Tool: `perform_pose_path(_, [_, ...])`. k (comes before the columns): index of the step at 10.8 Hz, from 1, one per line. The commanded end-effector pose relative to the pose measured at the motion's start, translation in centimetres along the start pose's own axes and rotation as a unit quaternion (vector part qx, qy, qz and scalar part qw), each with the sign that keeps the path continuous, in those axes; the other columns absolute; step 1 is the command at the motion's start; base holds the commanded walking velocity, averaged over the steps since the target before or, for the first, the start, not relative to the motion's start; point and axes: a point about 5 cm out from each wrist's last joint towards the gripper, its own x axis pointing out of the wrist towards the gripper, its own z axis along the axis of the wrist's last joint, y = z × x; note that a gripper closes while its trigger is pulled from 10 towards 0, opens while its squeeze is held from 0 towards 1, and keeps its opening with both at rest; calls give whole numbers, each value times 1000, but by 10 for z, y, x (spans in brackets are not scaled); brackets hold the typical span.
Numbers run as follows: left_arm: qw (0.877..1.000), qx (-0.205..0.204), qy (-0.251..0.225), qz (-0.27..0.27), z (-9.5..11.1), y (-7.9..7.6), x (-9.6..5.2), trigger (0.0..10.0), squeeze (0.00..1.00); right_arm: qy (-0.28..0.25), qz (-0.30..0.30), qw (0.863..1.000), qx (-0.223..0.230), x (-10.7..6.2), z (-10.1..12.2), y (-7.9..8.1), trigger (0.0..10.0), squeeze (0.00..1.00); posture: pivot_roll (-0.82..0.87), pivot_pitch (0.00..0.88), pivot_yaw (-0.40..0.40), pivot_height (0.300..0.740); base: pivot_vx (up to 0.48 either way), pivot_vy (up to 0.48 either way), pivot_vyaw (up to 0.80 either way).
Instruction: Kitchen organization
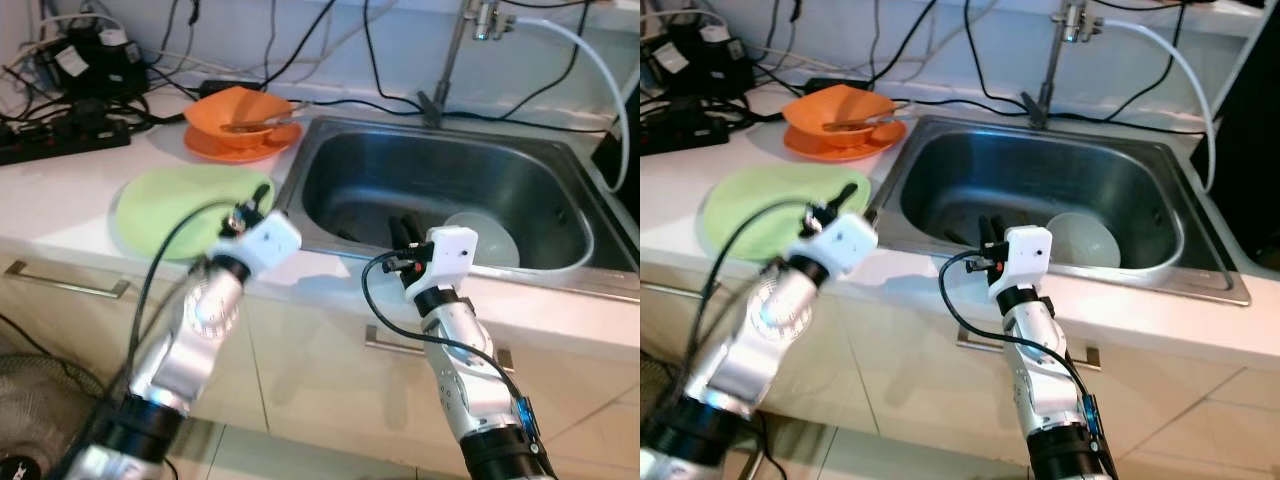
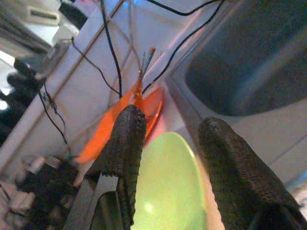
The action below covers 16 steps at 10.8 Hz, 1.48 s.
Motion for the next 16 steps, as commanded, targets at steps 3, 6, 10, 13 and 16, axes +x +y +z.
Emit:
perform_pose_path(3, [998,47,13,-30,7,5,-4,10000,1000,10,5,1000,0,4,-1,3,10000,0,205,16,-15,740,0,0,0])
perform_pose_path(6, [993,74,61,-74,1,1,-10,10000,0,11,3,1000,0,6,-2,3,10000,0,214,17,-13,740,0,0,0])
perform_pose_path(10, [984,95,126,-83,-10,9,-18,10000,0,14,-5,1000,2,6,-4,2,10000,0,222,15,-5,740,0,0,0])
perform_pose_path(13, [974,113,165,-102,-20,10,-23,10000,0,15,-5,1000,4,7,-5,2,10000,0,226,13,-4,740,0,0,0])
perform_pose_path(16, [957,148,223,-113,-39,11,-30,10000,0,16,-2,1000,4,8,-5,4,10000,0,224,15,-2,740,0,0,0])
